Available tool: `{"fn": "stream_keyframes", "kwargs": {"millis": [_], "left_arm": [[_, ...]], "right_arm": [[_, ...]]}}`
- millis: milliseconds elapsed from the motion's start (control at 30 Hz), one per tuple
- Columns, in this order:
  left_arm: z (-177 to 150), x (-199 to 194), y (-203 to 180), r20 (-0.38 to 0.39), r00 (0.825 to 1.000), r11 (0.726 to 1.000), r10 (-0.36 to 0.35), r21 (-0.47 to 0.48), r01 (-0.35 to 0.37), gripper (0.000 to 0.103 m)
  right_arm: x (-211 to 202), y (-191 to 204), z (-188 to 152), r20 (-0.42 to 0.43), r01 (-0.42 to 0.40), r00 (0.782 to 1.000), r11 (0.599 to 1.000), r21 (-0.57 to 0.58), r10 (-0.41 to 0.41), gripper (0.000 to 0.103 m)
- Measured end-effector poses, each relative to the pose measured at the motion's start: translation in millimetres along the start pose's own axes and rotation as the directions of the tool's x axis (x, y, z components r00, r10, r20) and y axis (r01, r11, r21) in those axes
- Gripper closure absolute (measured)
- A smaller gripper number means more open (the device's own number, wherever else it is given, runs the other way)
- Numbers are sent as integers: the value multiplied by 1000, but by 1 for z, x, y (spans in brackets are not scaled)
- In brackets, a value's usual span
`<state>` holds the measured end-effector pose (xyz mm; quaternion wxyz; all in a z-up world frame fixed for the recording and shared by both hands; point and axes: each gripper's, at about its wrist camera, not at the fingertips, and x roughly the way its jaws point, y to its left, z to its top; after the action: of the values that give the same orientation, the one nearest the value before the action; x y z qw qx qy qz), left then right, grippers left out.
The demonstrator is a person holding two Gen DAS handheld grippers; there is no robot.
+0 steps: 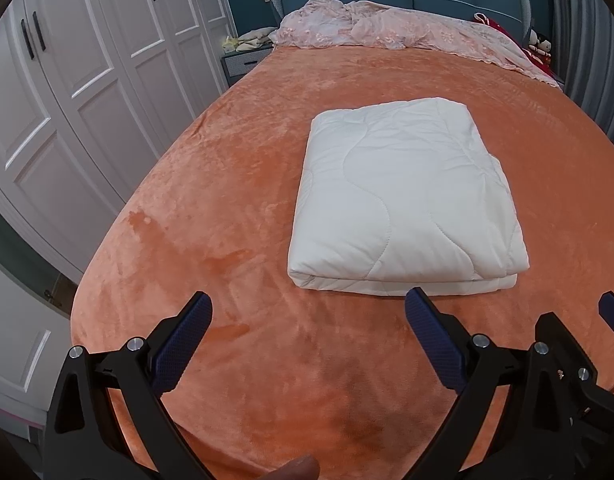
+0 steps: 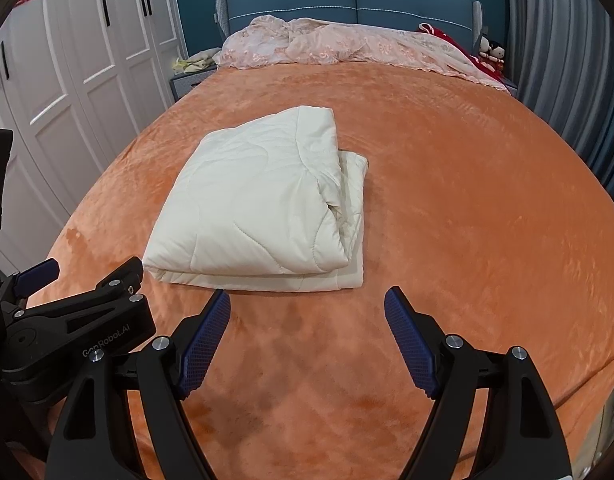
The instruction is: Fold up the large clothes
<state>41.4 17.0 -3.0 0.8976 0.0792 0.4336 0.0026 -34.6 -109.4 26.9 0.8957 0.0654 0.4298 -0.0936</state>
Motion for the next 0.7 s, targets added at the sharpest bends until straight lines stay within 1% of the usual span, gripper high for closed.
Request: {"fn": "stream_keyframes", "kwargs": {"millis": [700], "left_arm": [[-2, 2, 3, -3, 1000, 1000, 4, -1, -4, 9]], "right_arm": [[1, 4, -5, -10, 2, 1000, 1000, 12, -2, 26]]}}
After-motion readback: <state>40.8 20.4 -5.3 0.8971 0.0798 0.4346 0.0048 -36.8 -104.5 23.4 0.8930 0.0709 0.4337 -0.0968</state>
